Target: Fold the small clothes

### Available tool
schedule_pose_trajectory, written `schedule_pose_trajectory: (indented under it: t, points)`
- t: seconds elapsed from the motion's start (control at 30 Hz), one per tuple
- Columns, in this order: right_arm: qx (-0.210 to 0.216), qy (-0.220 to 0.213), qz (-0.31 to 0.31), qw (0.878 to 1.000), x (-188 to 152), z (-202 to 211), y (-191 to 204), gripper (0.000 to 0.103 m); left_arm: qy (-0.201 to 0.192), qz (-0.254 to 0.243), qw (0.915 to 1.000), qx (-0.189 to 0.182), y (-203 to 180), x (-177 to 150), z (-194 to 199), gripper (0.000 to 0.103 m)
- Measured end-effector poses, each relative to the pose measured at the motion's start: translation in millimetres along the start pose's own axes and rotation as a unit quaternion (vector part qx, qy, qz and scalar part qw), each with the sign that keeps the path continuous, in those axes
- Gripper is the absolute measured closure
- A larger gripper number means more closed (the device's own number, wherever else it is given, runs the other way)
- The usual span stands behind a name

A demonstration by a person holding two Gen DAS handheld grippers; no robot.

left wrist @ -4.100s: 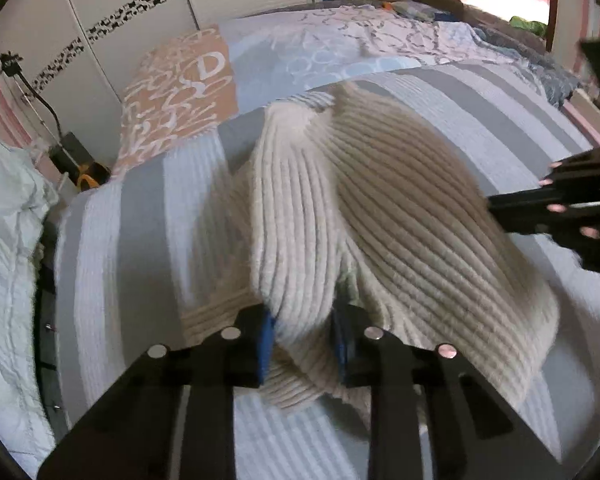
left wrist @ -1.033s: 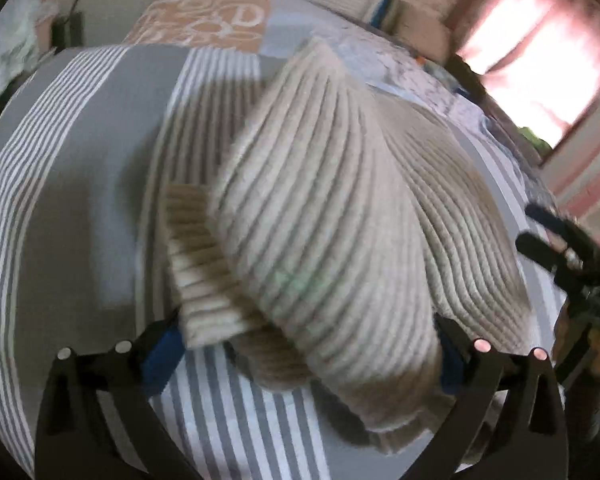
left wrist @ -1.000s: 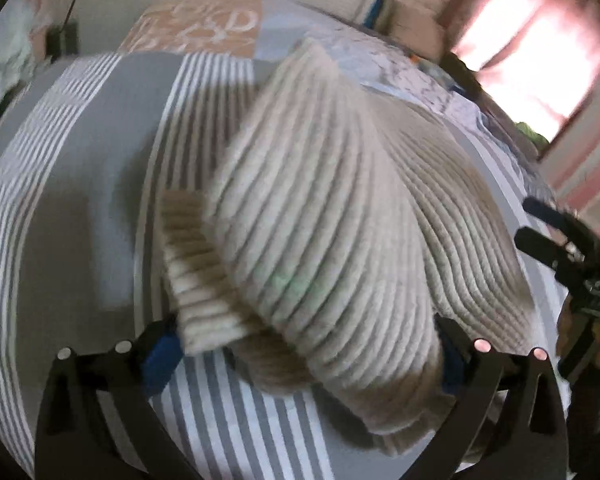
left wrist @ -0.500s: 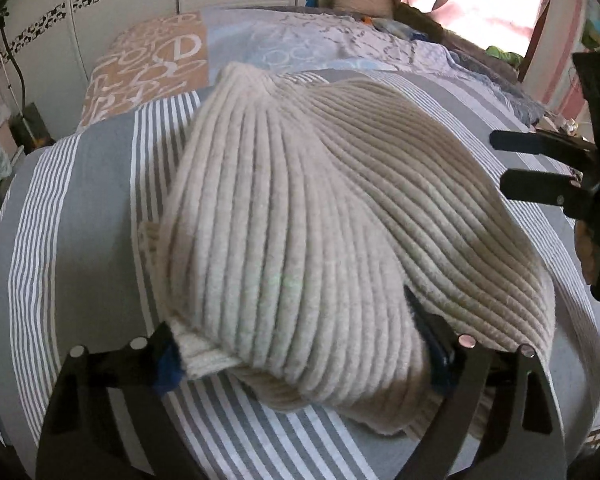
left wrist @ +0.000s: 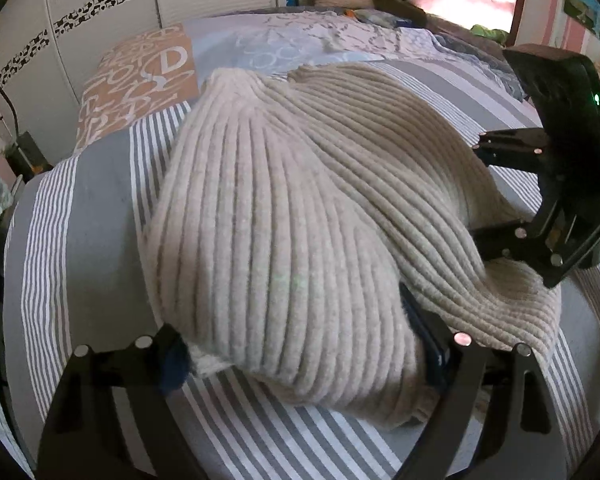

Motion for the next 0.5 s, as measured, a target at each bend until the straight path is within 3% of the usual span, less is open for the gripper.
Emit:
schedule_pose_trajectory:
  t: [0.07,0.17,0.5]
  points:
    - [-0.015,0.005,0.019,1.0,1.5,3.7,6.1,0.034,0.0,-0.006,1.0,-0.004,-2.1,0.2,0.6,0.02]
    - [-0.042,0.011,0.04,0.998,3.5,8.6,15.1,0.044,0.001,-0.026,0.9997,-0.001,-9.4,0.3,5.7,0.035]
    - [-0.073,-0.011,0.052,0.996,-1.1,16.4,24.8,0.055,0.02,-0.034,0.9986,0.036,-18.1,-1.5,10.8,0.054]
Point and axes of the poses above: each gripper's, at about its wrist camera, not at the fingertips, and z roughly against the way its jaws point, y to its left, x to its top, the point moved 8 cm from there along -z, roughly the way its jaws point, and after that the axes turned 2 degrees about z, right-handed, at the moved point
